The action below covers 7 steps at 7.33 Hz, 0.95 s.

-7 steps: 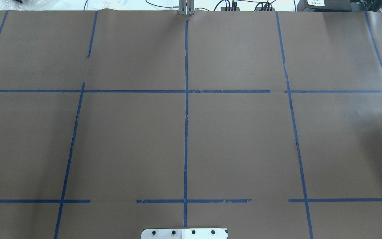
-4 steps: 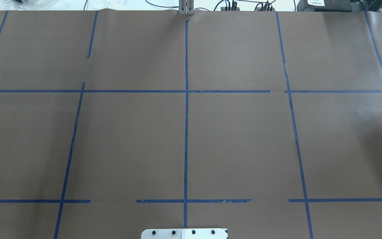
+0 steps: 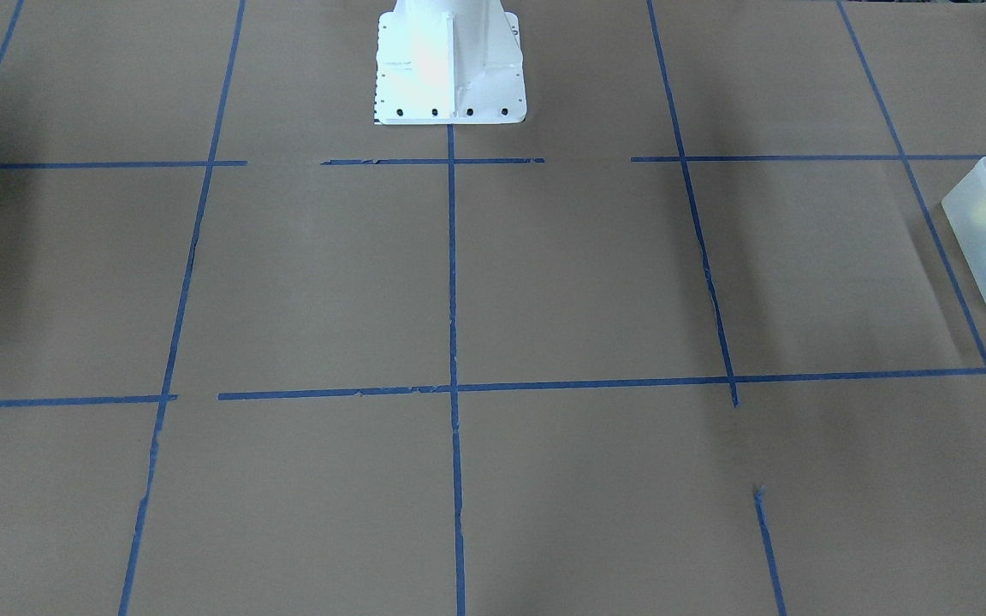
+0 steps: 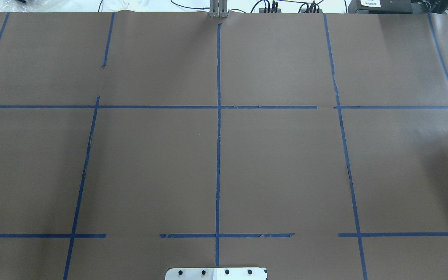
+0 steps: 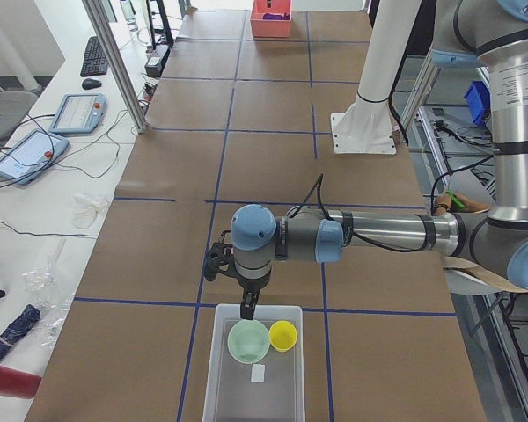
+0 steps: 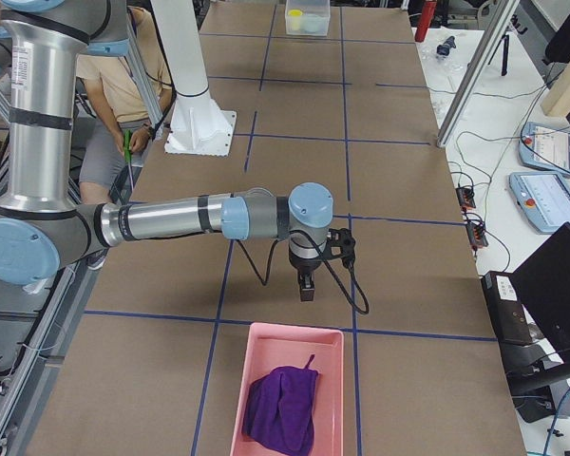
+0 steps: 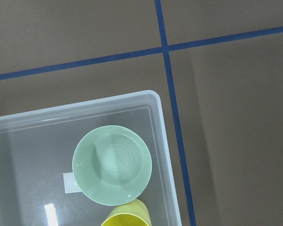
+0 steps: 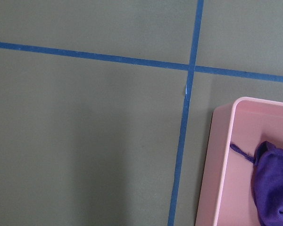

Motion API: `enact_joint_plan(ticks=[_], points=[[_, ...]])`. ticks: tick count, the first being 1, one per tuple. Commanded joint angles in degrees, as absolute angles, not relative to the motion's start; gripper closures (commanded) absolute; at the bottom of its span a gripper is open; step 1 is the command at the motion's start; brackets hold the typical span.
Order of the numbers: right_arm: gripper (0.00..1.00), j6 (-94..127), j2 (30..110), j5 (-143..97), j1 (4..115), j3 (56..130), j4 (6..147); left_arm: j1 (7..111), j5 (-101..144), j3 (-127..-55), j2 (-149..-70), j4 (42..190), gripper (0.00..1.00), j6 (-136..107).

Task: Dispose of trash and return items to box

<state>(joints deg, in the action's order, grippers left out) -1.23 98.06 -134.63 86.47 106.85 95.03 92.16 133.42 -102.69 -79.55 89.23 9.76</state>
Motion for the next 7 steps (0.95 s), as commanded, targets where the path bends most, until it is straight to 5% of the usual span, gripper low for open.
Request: enact_joint_plan(ticks=[1, 7], points=[[0.00, -1.23, 98.17, -134.56, 86.40, 106.70, 94.92, 92.20, 133.42, -102.83, -79.54, 89.21, 0.00, 9.76], [0.00, -0.79, 98.09, -134.65, 86.40, 106.61, 94.92, 92.20, 133.50, -103.54, -79.72, 89.38, 0.00, 9.76]])
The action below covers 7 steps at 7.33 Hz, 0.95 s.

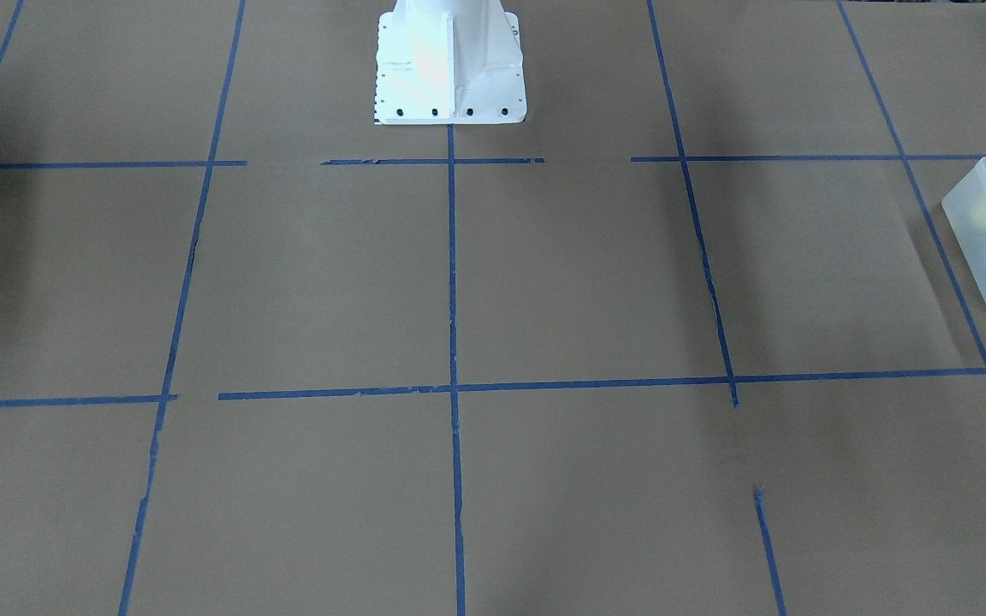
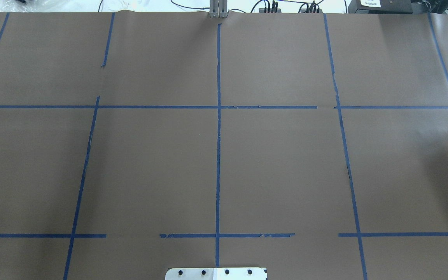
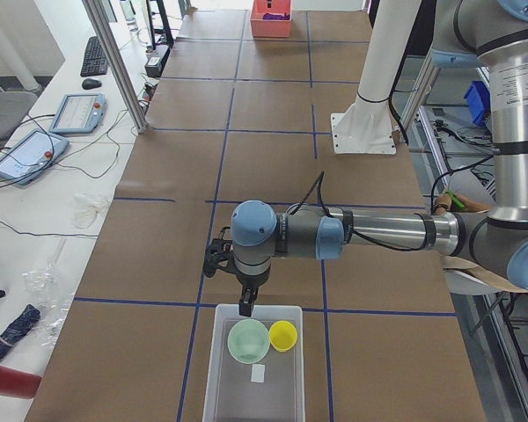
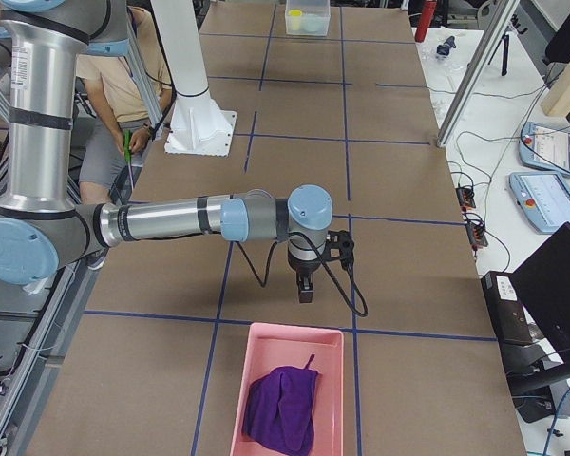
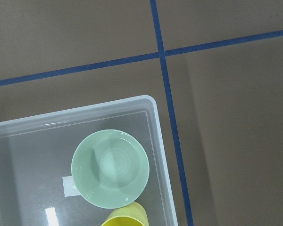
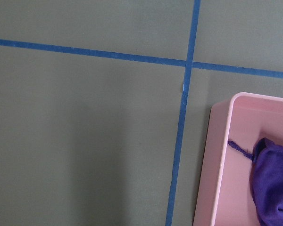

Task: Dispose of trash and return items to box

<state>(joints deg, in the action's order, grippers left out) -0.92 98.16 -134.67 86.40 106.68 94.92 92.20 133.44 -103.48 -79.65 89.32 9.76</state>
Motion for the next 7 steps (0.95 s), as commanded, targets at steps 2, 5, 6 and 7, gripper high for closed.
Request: enact_joint_plan(ticks=[2, 5, 6, 7], points=[[0.00, -0.70, 97.91, -134.65, 86.40, 106.35, 94.83, 92.20, 133.51, -103.71, -79.89, 89.56, 0.00, 9.76], [0.00, -0.62, 97.74, -134.74, 86.40, 106.44, 94.83, 92.20, 133.51, -104.24, -79.80, 89.56, 0.00, 9.76], [0.00, -0.79, 97.73, -134.65, 86.22, 106.35, 94.83, 92.20, 133.51, -104.15, -79.80, 89.56, 0.00, 9.76], [0.00, -0.79, 97.73, -134.65, 86.22, 106.35, 94.83, 92.20, 133.51, -104.24, -79.72, 89.56, 0.00, 9.76]])
